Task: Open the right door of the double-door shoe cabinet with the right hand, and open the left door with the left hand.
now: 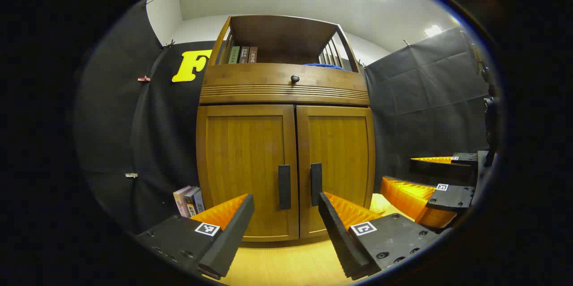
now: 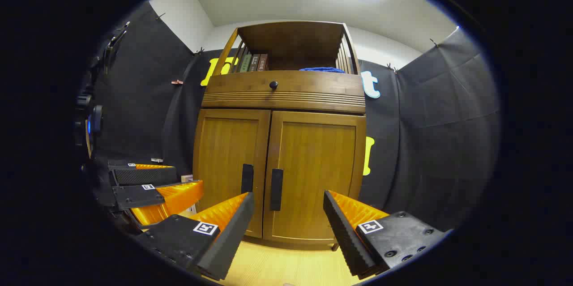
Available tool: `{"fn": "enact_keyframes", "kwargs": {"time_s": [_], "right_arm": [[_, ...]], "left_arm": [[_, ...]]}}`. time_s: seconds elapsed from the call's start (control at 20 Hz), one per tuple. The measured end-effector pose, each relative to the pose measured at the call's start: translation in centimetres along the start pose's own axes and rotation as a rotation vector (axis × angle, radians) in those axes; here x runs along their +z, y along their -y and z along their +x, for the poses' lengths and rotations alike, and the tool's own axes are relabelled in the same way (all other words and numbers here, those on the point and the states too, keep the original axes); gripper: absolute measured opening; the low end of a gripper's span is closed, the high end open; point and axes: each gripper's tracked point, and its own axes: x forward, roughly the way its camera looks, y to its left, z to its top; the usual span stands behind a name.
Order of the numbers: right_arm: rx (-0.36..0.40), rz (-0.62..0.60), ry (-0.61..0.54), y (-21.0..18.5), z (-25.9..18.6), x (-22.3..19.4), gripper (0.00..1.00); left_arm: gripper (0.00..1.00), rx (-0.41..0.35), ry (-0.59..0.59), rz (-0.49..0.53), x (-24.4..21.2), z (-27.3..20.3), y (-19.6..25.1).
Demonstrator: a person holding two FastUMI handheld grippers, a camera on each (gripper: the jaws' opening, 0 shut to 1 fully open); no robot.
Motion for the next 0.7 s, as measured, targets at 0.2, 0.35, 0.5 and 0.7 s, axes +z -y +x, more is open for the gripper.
{"fn": "enact_keyframes", "kwargs": {"time_s": [0.2, 0.35, 0.5, 0.7], "right_arm": [[0.003, -0.015, 0.031, 0.1, -0.4, 0.8, 0.97], [-0.003, -0.015, 0.05, 0.2, -0.9, 1.3, 0.97], [0.006, -0.016, 0.042, -0.1, -1.1, 1.1, 0.97], [0.023, -0.023, 0.022, -0.7, -1.2, 0.4, 0.97]], "left_arm": [[0.9, 0.014, 0.013, 0.009, 0.7, -0.3, -0.4], [0.9, 0.029, 0.025, 0.021, 1.0, -0.7, -0.8], [0.9, 0.024, 0.03, 0.019, 1.2, -1.1, -0.7], [0.9, 0.027, 0.03, 0.025, 1.3, -1.7, -0.7]]}}
